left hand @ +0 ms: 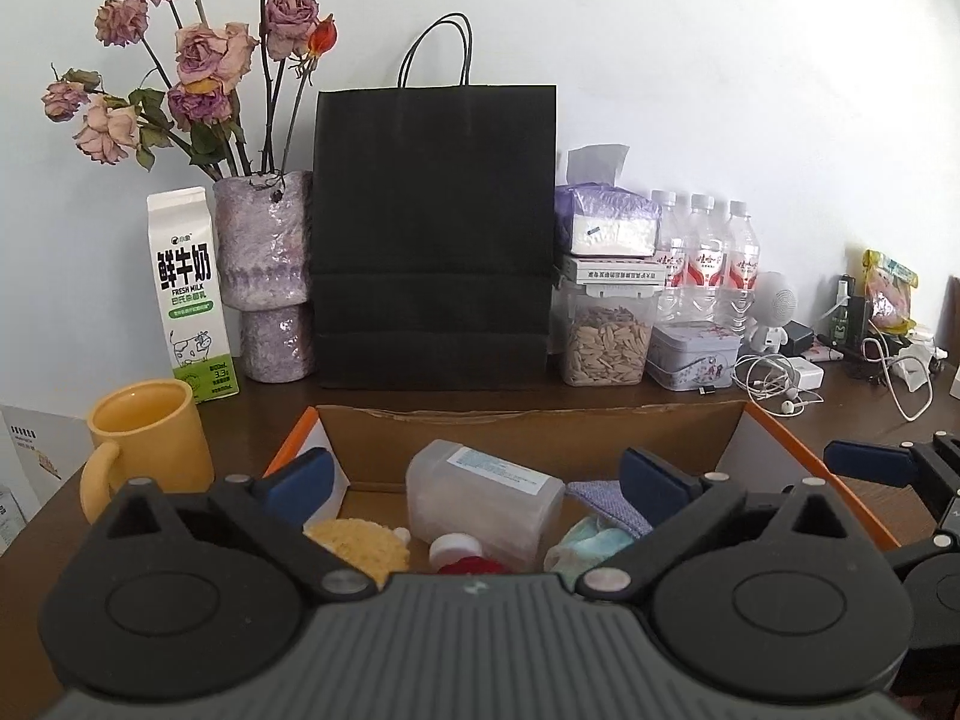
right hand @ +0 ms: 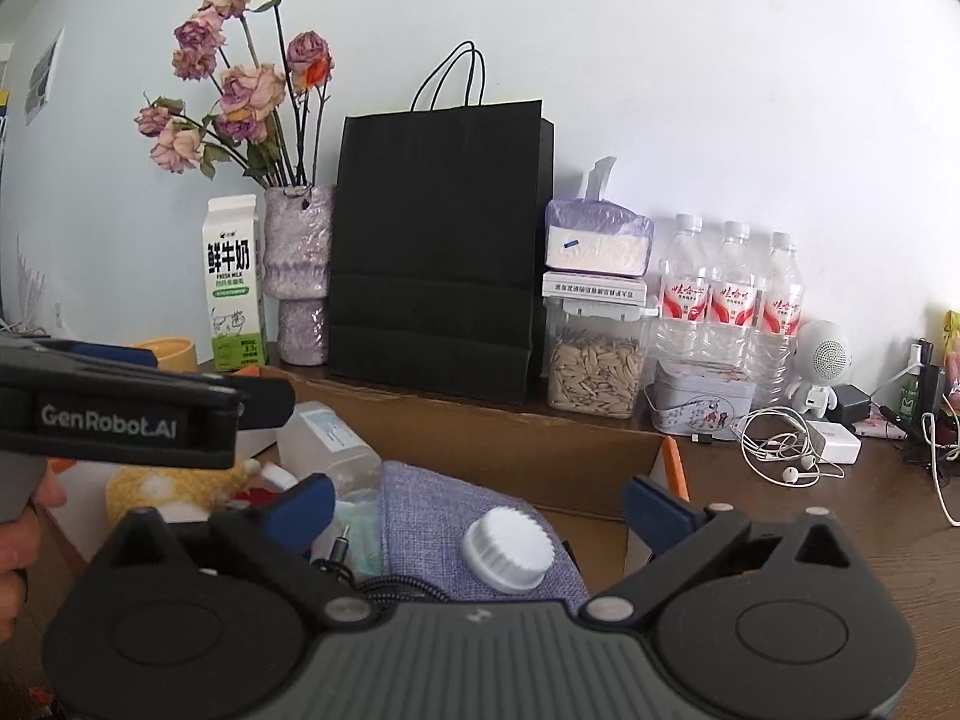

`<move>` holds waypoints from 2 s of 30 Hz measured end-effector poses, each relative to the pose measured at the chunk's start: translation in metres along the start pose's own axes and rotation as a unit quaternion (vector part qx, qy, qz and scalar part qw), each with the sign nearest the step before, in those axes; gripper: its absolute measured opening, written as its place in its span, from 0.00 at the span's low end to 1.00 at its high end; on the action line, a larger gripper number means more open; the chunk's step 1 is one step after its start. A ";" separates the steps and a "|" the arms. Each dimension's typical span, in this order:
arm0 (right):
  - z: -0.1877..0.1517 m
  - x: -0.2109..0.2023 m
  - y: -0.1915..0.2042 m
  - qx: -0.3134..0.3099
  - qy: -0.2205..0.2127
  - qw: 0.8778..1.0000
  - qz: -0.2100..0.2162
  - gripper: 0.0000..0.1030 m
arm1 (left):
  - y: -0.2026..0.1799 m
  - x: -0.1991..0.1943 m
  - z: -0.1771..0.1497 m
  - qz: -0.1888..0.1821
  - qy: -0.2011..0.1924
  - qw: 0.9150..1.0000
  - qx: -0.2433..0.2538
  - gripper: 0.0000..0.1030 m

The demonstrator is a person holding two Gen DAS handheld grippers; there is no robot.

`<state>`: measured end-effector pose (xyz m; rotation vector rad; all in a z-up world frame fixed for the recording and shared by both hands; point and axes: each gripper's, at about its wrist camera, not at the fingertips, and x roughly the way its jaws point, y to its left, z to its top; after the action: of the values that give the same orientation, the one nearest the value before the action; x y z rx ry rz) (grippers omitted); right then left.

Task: Organize objects
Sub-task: 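Carry the white cap and white-capped bottle into the box and open both grippers, then move both tools back toward the white tissue and tan wooden block, then grasp the white tissue with the right gripper while the left gripper grasps the tan wooden block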

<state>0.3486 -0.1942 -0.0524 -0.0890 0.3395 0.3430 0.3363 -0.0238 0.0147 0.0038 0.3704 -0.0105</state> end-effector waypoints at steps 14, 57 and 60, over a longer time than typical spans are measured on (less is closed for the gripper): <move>-0.003 -0.004 0.011 -0.016 0.015 1.000 0.007 1.00 | 0.004 -0.008 -0.002 -0.003 -0.001 1.000 -0.003 1.00; -0.088 -0.117 0.042 -0.055 0.130 0.989 0.045 1.00 | 0.068 -0.137 -0.096 0.038 0.068 0.997 -0.016 1.00; -0.089 -0.113 0.043 -0.056 0.140 0.987 0.048 1.00 | 0.069 -0.140 -0.098 0.039 0.072 0.996 -0.019 1.00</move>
<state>0.2056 -0.2018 -0.0982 -0.2325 0.6035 0.4454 0.1710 0.0469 -0.0255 -0.0179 0.5137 0.0742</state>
